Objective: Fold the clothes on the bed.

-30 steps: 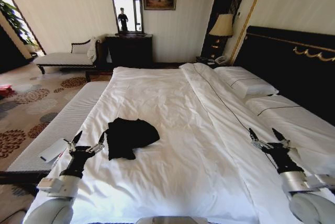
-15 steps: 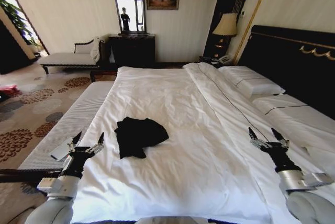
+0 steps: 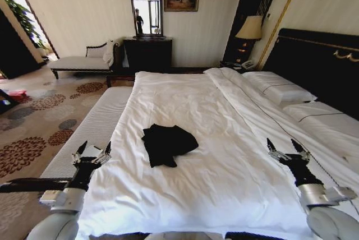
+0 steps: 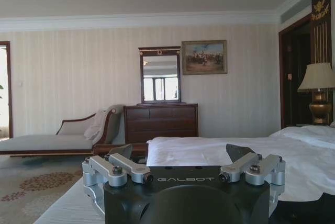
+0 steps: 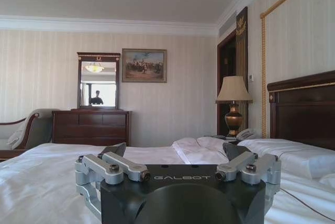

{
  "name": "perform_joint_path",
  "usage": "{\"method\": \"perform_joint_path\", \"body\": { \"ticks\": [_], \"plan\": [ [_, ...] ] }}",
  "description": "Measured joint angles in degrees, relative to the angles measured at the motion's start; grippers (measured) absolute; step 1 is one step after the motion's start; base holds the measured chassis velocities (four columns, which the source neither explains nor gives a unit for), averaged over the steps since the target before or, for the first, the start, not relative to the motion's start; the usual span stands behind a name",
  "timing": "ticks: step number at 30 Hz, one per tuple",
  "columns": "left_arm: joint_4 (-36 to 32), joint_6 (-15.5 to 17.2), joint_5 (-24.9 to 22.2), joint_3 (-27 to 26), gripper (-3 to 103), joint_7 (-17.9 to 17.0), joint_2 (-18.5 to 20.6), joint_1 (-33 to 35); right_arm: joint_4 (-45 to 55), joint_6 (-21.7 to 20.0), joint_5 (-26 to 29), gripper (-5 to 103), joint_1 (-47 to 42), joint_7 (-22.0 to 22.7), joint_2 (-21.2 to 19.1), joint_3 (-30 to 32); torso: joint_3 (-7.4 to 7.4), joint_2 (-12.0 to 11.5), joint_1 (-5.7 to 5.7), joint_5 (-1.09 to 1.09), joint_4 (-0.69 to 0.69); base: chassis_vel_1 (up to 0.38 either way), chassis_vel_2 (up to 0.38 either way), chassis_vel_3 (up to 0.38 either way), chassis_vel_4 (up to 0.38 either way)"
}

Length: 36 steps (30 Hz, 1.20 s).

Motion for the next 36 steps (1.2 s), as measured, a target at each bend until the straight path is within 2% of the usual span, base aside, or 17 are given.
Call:
{"method": "perform_joint_path", "body": {
  "ticks": [13,19,36],
  "plan": [
    [0.0,0.2,-0.1,0.0,100,-0.3,-0.1,0.5,-0.3,1.3,-0.6,100,-0.5,-1.4,1.6,-0.7,-0.01,0.0,-0.01,-0.04,0.01,0.107,0.107,-0.112,-0.105],
    [0.1,0.4,0.0,0.2,100,-0.6,0.1,0.0,-0.4,1.4,-1.5,100,-0.6,-2.1,2.4,-1.3,0.00,0.0,0.00,0.02,0.00,0.000,0.000,0.000,0.000],
    [0.3,0.9,0.2,0.7,100,-0.9,-0.2,-0.7,-1.2,2.0,-2.9,100,-0.1,-2.5,2.2,-2.7,0.00,0.0,0.00,0.00,0.00,0.000,0.000,0.000,0.000]
  ]
}}
